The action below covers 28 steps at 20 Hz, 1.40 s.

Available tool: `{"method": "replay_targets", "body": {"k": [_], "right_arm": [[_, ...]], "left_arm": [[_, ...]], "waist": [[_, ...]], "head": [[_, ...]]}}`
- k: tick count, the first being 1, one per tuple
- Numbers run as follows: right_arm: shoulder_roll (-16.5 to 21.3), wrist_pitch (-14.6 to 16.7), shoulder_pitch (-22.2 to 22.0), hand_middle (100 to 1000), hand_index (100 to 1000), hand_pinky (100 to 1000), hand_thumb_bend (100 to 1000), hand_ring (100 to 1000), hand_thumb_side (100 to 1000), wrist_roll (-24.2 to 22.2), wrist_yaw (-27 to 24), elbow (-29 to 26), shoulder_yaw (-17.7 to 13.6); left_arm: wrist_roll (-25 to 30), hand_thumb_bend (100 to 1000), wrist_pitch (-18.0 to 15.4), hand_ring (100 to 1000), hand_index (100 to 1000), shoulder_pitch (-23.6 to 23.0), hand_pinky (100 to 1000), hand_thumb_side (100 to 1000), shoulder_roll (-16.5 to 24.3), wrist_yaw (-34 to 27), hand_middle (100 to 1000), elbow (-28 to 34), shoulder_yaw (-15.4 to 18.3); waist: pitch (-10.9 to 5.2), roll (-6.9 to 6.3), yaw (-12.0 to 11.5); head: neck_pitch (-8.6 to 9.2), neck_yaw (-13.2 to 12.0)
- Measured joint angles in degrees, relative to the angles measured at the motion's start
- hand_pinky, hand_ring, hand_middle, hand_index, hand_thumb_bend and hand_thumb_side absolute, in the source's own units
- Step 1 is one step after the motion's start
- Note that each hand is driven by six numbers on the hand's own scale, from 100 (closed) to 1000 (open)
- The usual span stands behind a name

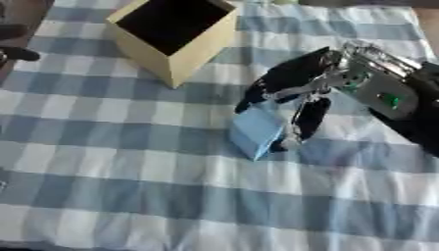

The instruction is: Pick up objects on the table and place them in the box.

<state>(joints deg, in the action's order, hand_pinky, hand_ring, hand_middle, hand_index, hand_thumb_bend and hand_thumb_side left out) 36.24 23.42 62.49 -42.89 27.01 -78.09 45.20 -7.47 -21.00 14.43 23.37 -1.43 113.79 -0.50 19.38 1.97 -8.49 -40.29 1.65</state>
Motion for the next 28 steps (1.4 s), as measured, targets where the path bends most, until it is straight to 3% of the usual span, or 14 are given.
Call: {"method": "replay_targets", "body": {"k": [9, 14, 21, 24, 28], "right_arm": [[-0.22, -2.68, 0.39, 461, 590, 756, 176, 738, 590, -2.68, -3.41, -0.73, -3.55], [-0.16, -3.85, 0.54, 445, 577, 739, 100, 693, 547, -3.85, -5.01, -1.86, -5.34], [0.85, -5.37, 2.34, 434, 591, 716, 100, 657, 468, -0.46, -3.70, -6.35, -15.72], [-0.76, -6.29, 5.09, 437, 591, 705, 100, 641, 465, 2.48, -0.97, -3.69, -18.46], [-5.43, -6.24, 10.06, 467, 591, 692, 100, 628, 467, 6.09, 4.34, 5.78, -21.45]], "left_arm": [[0.24, 100, 0.22, 756, 805, 0.00, 622, 768, -0.14, 0.00, 796, 0.00, -0.01], [0.34, 100, 0.32, 756, 805, -0.01, 622, 766, -0.14, 0.00, 796, 0.00, -0.01], [0.32, 100, 0.25, 757, 805, 0.19, 623, 764, -0.14, 0.02, 797, 0.00, -0.01], [0.41, 100, 0.17, 757, 806, 0.28, 624, 764, -0.14, -0.02, 797, 0.00, -0.02], [0.58, 100, 0.09, 757, 805, 0.71, 624, 763, -0.14, -0.13, 797, 0.00, -0.14]], "waist": [[0.00, -0.07, 0.01], [0.00, -0.07, 0.20], [0.00, -0.01, 0.16], [0.00, 0.17, -0.14], [0.00, 0.26, -0.81]], "head": [[0.00, -0.02], [0.01, -0.11], [1.08, 0.37], [1.82, 1.56], [2.45, 3.09]]}}
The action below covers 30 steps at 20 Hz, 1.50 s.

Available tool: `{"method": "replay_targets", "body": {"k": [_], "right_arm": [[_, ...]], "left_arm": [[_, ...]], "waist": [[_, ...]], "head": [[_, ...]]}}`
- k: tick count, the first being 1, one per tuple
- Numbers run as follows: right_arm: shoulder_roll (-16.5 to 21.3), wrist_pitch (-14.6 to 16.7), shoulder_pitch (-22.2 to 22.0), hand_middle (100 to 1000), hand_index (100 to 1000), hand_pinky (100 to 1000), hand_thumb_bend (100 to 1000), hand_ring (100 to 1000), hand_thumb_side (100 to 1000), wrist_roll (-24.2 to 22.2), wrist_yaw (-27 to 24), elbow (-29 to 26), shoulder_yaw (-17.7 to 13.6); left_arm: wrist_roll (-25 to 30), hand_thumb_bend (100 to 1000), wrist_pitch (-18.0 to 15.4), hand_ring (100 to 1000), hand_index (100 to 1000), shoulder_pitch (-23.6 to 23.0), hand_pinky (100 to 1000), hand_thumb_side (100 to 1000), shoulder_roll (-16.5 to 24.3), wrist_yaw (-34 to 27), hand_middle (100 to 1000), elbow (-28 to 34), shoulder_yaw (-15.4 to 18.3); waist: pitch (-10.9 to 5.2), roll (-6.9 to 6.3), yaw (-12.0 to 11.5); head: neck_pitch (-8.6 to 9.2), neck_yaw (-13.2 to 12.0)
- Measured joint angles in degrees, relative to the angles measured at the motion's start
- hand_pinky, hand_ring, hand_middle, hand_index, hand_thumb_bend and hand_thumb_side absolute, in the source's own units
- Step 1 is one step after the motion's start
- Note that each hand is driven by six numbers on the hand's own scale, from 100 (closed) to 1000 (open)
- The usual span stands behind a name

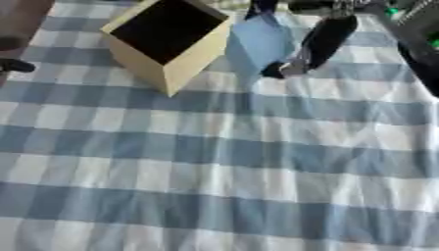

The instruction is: Pick up objects on the table and place them in the box.

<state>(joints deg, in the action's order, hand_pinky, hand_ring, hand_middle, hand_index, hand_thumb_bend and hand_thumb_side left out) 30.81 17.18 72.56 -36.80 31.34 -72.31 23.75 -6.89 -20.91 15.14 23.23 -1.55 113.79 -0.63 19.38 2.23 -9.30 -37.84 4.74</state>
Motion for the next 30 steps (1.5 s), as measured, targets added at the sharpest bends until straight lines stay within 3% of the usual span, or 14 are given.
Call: {"method": "replay_targets", "body": {"k": [6, 11, 15, 23, 30], "right_arm": [[-8.21, 0.87, 5.65, 462, 588, 678, 100, 622, 450, 7.84, 11.48, 17.34, -6.99], [-12.71, -0.21, 7.50, 461, 589, 665, 100, 616, 468, 15.01, 19.51, 26.54, -12.93], [-15.83, -2.53, 8.71, 462, 592, 667, 100, 621, 460, 19.78, 24.39, 29.79, -16.69], [-19.40, -7.97, 10.11, 464, 596, 657, 100, 625, 462, 27.27, 33.91, 32.53, -22.02], [-21.35, -10.76, 10.09, 467, 600, 666, 100, 641, 461, 30.42, 37.46, 33.43, -24.19]], "left_arm": [[0.51, 100, 0.07, 756, 805, 0.11, 624, 761, 0.00, -0.71, 797, 0.00, -0.38], [1.05, 100, 0.23, 756, 805, 0.50, 624, 763, -0.01, -1.23, 798, 0.00, -0.63], [1.45, 100, 0.36, 756, 804, 1.01, 624, 765, -0.03, -1.55, 798, 0.00, -0.95], [2.15, 100, 0.56, 755, 803, 2.07, 622, 771, -0.27, -1.67, 799, 0.00, -1.32], [2.68, 100, 0.63, 753, 802, 2.68, 622, 774, -0.52, -1.64, 800, 0.00, -1.65]], "waist": [[-0.37, 0.64, -1.75], [-0.45, 1.52, -3.69], [-0.21, 2.44, -5.76], [1.79, 4.22, -8.85], [3.27, 4.95, -10.08]], "head": [[0.37, 2.44], [1.06, 4.77], [1.62, 6.48], [3.04, 8.48], [4.29, 9.11]]}}
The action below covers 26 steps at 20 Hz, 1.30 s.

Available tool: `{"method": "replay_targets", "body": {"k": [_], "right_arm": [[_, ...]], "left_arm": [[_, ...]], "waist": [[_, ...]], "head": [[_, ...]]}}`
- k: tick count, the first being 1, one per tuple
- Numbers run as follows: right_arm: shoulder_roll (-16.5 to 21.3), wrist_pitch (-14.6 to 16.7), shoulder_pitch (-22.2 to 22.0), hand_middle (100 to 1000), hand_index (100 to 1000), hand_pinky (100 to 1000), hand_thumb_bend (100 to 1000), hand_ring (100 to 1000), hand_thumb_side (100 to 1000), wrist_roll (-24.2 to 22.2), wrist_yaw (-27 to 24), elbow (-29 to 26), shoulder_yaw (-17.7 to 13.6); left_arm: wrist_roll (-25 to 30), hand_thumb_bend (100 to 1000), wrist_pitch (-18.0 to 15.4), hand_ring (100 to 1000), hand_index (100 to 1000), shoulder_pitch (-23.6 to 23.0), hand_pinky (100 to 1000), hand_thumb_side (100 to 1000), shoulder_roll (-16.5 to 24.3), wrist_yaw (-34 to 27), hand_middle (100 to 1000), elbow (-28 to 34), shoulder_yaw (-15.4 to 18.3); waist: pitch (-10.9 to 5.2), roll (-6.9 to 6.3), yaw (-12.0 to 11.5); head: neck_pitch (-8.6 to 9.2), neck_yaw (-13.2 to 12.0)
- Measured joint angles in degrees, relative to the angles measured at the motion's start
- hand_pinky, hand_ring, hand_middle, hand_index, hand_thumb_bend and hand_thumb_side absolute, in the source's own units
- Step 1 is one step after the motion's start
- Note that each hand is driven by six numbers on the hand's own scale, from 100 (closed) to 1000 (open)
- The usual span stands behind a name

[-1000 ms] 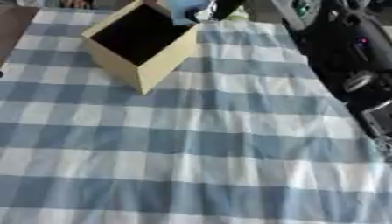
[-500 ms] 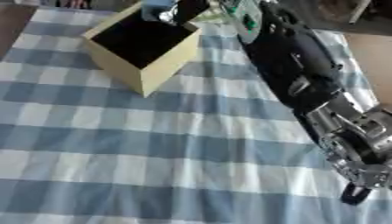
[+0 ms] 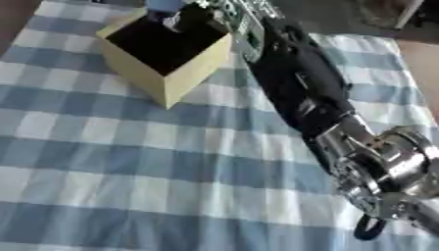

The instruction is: Pick up objects on the table and place them in the box.

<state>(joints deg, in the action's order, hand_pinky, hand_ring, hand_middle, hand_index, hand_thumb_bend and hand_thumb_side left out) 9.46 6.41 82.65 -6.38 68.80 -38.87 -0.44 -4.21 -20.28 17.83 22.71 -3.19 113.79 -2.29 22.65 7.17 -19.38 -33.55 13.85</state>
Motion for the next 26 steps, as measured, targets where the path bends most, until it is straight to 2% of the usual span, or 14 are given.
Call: {"method": "replay_targets", "body": {"k": [5, 12, 14, 16, 17, 19, 20, 21, 22, 26], "right_arm": [[-0.50, -0.46, -0.94, 470, 600, 665, 100, 648, 476, -0.02, 2.19, 1.58, -0.27], [-0.77, 0.98, -1.18, 471, 598, 677, 100, 656, 473, -2.29, 2.77, 2.81, 0.11], [-0.80, 1.07, -1.18, 461, 592, 678, 100, 655, 484, -3.35, 3.38, 2.83, 0.29], [-0.79, 0.99, -1.12, 470, 605, 688, 100, 667, 540, -4.49, 4.03, 2.85, 0.48], [-0.79, 0.88, -1.02, 492, 632, 698, 100, 684, 575, -5.14, 4.34, 2.96, 0.49], [-0.79, 0.83, -0.96, 600, 735, 768, 100, 752, 648, -6.63, 4.83, 3.26, 0.56], [-0.79, 0.97, -0.96, 719, 826, 814, 163, 814, 695, -7.36, 5.07, 3.38, 0.66], [-0.79, 1.15, -0.96, 766, 867, 841, 199, 843, 719, -8.04, 5.35, 3.47, 0.79], [-0.79, 1.36, -0.97, 836, 930, 885, 284, 903, 751, -8.68, 5.68, 3.47, 0.81], [-0.79, 1.44, -0.97, 892, 974, 945, 425, 976, 739, -10.64, 8.51, 3.35, 0.81]], "left_arm": [[0.10, 100, 0.09, 753, 802, 0.14, 622, 772, -0.03, 0.18, 800, 0.00, -0.01], [0.10, 100, 0.11, 753, 801, 0.13, 623, 773, -0.49, 0.25, 801, 0.00, 0.00], [0.08, 100, 0.12, 752, 801, -0.13, 623, 773, -0.49, 0.30, 800, 0.00, 0.01], [0.05, 100, 0.15, 752, 801, -0.22, 623, 772, -0.49, 0.46, 800, 0.00, 0.02], [0.04, 100, 0.16, 752, 801, -0.22, 623, 772, -0.50, 0.50, 800, 0.00, 0.02], [0.06, 100, 0.18, 752, 801, -0.21, 623, 771, -0.50, 0.52, 800, 0.00, 0.02], [0.08, 100, 0.20, 752, 802, -0.20, 623, 771, -0.50, 0.52, 800, 0.00, 0.02], [0.10, 100, 0.22, 752, 802, -0.20, 623, 770, -0.51, 0.52, 800, 0.00, 0.02], [0.13, 100, 0.25, 752, 802, -0.20, 624, 771, -0.51, 0.52, 800, 0.00, 0.02], [0.17, 100, 0.29, 752, 802, -0.20, 624, 771, -0.51, 0.52, 801, 0.00, 0.02]], "waist": [[0.31, 0.01, -0.05], [0.31, 0.01, -0.01], [0.31, 0.01, 0.27], [0.31, 0.01, 0.64], [0.31, 0.01, 0.71], [0.30, 0.01, 0.71], [0.30, 0.00, 0.69], [0.30, 0.00, 0.64], [0.30, 0.00, 0.59], [0.29, -0.01, 0.56]], "head": [[0.37, 0.02], [0.35, -0.38], [0.31, -0.75], [0.28, -1.14], [0.27, -1.23], [0.27, -1.32], [0.27, -1.32], [0.27, -1.32], [0.27, -1.32], [0.27, -1.30]]}}
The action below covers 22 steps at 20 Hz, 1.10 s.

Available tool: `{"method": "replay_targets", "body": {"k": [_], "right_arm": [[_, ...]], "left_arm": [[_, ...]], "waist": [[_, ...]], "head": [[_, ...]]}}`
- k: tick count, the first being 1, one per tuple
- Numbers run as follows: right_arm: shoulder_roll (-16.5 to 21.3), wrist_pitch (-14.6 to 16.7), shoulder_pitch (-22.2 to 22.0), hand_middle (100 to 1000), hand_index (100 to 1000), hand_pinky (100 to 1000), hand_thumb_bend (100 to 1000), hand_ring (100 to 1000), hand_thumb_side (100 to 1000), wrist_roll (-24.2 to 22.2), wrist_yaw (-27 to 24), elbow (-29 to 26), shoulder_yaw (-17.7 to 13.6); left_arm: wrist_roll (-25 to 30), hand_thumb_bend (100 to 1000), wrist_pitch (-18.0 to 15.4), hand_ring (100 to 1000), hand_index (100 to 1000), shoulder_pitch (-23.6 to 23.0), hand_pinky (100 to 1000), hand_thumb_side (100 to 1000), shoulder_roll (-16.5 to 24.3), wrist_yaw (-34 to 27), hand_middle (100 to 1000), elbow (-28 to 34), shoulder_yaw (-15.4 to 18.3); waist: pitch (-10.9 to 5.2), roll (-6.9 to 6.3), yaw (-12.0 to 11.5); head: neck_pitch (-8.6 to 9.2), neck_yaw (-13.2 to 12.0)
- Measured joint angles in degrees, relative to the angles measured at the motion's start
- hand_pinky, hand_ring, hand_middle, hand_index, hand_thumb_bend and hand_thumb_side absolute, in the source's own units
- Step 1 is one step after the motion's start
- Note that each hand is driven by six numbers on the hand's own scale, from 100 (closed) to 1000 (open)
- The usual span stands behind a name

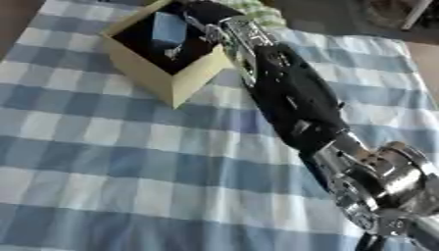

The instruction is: Pick up objects on the table and place them in the box.

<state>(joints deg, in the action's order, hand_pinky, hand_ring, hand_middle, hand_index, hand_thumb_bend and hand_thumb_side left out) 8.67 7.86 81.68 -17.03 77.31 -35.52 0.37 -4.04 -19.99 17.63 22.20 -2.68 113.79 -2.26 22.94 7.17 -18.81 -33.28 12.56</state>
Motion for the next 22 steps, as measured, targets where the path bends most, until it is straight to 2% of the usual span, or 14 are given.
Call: {"method": "replay_targets", "body": {"k": [2, 5, 13, 15, 17, 18, 20, 22], "right_arm": [[0.00, -0.26, 0.01, 884, 978, 950, 532, 979, 737, -0.57, 1.45, -0.26, -0.02], [-0.05, -0.61, 0.01, 869, 969, 940, 511, 967, 716, -0.49, 3.02, -1.07, -0.26], [-0.33, -1.20, 0.55, 854, 966, 913, 384, 945, 729, 0.40, 1.51, -4.59, -1.02], [-0.32, -1.48, 0.63, 831, 955, 880, 265, 920, 740, 0.56, 0.18, -5.81, -1.11], [-0.30, -1.71, 0.78, 820, 954, 862, 202, 905, 757, 0.86, -2.31, -7.53, -1.37], [-0.29, -1.83, 0.80, 802, 941, 838, 108, 886, 753, 0.99, -4.01, -8.51, -1.45], [-0.19, -2.40, 0.83, 776, 916, 809, 100, 860, 772, 1.46, -7.76, -10.80, -1.56], [0.27, -3.17, 0.84, 754, 878, 782, 100, 831, 753, 2.04, -11.70, -13.27, -1.56]], "left_arm": [[0.02, 100, 0.02, 752, 802, 0.00, 625, 771, 0.00, -0.01, 801, 0.00, 0.00], [0.10, 100, 0.10, 752, 802, 0.00, 625, 770, 0.00, -0.11, 801, 0.00, 0.00], [0.03, 100, 0.25, 753, 802, 0.00, 627, 767, -0.01, -0.38, 801, 0.00, 0.00], [0.00, 100, 0.30, 753, 801, -0.01, 627, 767, -0.01, -0.41, 801, 0.00, 0.01], [-0.01, 100, 0.34, 753, 801, -0.04, 628, 766, -0.01, -0.46, 801, 0.00, 0.01], [-0.01, 100, 0.38, 753, 801, -0.10, 628, 765, -0.01, -0.48, 800, 0.00, 0.01], [0.02, 100, 0.43, 753, 802, -0.15, 629, 765, -0.01, -0.55, 801, 0.00, 0.02], [0.03, 100, 0.45, 753, 802, -0.28, 629, 764, -0.01, -0.57, 800, 0.00, 0.03]], "waist": [[-0.01, 0.00, 0.00], [-0.04, 0.00, 0.00], [-0.86, -0.56, 0.51], [-1.07, -0.77, 0.70], [-1.23, -1.04, 0.98], [-1.36, -1.23, 1.16], [-1.62, -1.63, 1.53], [-1.84, -1.89, 1.90]], "head": [[-0.01, 0.00], [-0.19, 0.01], [-0.63, -0.06], [-0.80, -0.12], [-0.95, -0.36], [-0.97, -0.49], [-1.08, -0.87], [-1.42, -1.34]]}}
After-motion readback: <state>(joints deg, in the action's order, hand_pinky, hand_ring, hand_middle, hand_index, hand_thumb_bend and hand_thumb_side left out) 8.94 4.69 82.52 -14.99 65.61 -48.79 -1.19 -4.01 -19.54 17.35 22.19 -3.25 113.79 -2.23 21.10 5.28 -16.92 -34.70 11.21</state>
